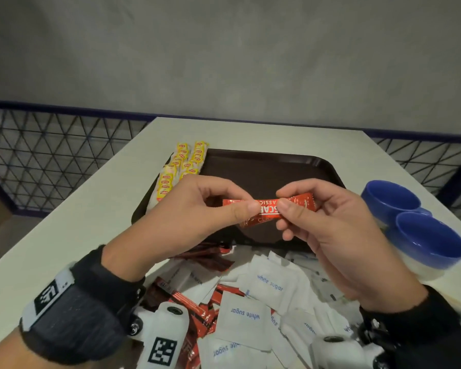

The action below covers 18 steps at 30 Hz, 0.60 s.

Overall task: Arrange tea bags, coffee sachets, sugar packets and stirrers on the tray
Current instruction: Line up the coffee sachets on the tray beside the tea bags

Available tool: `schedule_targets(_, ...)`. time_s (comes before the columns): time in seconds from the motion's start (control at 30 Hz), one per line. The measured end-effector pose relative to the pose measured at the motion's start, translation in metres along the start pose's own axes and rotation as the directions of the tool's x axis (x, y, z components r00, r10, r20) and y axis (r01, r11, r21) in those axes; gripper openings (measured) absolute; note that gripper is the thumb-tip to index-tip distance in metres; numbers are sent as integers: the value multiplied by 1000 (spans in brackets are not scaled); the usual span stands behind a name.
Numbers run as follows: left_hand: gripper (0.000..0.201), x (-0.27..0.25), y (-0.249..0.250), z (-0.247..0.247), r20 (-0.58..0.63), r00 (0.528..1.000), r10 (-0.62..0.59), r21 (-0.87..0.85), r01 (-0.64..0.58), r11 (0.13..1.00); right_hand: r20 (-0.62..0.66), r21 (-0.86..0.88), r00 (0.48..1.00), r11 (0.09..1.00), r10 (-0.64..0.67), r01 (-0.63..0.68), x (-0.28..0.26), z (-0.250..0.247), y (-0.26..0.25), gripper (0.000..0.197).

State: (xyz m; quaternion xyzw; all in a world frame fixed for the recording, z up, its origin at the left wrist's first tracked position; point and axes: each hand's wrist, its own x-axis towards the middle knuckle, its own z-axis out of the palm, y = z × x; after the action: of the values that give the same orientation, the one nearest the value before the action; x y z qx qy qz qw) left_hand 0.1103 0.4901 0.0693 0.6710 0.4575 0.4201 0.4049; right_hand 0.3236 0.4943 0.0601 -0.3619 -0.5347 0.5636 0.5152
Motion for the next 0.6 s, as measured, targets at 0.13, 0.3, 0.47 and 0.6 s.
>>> schedule_targets(0.13, 16, -2, 3, 4, 21, 1000, -20, -128, 22, 992, 31, 102, 998, 993, 60, -63, -4, -2, -5, 24)
schedule_targets(0.3, 16, -4, 5, 4, 18, 1000, -26, -192, 29, 981, 37, 307, 989, 940, 143, -148, -6, 1, -10, 18)
schedule_targets(0.47, 18, -2, 5, 6, -145, 989, -31, -188, 3, 982, -68, 356, 990, 930, 124, -92, -5, -3, -16, 17)
schedule_targets(0.6, 17, 4, 1, 0, -276, 954, -118, -248, 48, 968, -188, 420, 977, 908, 99, -11, -2, -12, -21, 17)
